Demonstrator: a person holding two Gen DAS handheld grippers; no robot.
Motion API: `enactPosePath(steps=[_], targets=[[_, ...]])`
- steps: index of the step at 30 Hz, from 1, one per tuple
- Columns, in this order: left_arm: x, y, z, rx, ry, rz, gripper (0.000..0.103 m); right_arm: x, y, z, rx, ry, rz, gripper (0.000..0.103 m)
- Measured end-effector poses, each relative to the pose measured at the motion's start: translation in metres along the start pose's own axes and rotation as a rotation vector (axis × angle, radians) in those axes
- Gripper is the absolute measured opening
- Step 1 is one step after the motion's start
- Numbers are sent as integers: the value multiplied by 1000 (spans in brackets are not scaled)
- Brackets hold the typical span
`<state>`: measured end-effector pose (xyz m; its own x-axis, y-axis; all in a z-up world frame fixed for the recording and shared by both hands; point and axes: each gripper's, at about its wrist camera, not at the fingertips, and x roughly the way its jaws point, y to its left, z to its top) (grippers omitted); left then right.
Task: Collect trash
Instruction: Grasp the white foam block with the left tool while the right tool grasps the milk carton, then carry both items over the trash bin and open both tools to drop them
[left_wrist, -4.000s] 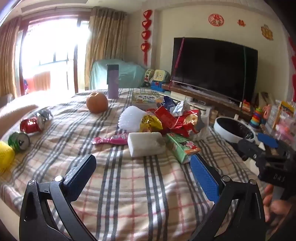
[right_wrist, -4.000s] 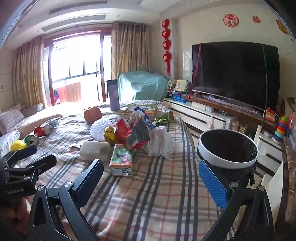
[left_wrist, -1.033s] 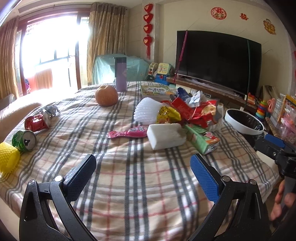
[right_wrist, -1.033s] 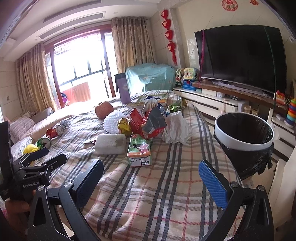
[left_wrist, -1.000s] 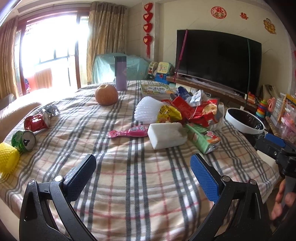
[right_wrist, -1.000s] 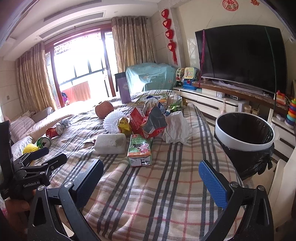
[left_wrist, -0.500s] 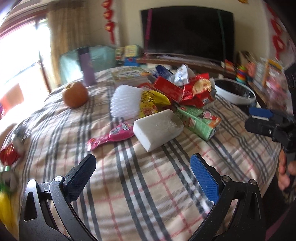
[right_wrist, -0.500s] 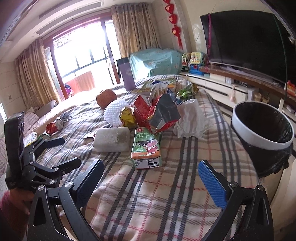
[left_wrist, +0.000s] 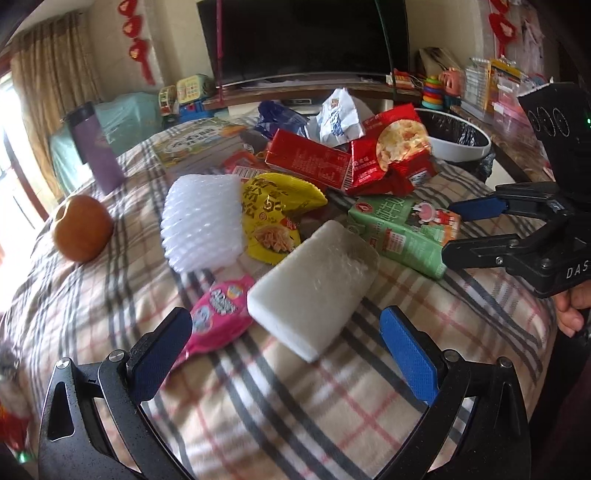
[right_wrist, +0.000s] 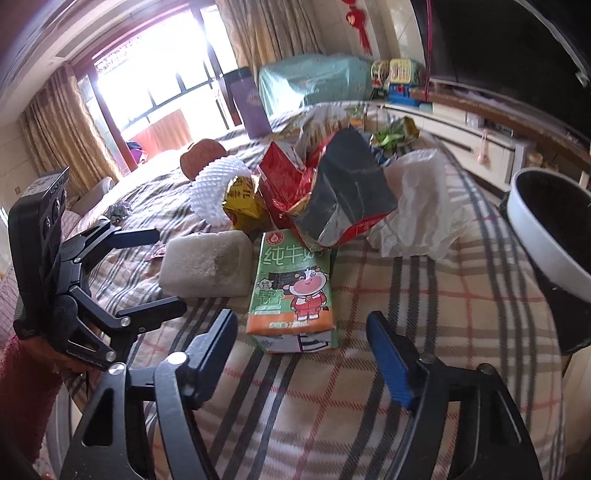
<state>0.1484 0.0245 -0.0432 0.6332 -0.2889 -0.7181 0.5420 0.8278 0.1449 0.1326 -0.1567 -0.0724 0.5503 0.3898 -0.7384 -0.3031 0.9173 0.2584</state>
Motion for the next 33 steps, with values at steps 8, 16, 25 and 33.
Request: enactPosePath(steps=[8,16,25,33], targets=[[16,-2,7,23,17,-66,80,12,-14,4,51,43,80,53],[7,-20,1,-44,38,-8,64,-12,-29,-5,84,16,109,52],[-15,-39,-6,-281,10,-64,62,-50,-42,-26,70,-29,87,51],[-25,-82,0,-318,-26,-153,62,-77,-56,-45,102,-57,78,51]])
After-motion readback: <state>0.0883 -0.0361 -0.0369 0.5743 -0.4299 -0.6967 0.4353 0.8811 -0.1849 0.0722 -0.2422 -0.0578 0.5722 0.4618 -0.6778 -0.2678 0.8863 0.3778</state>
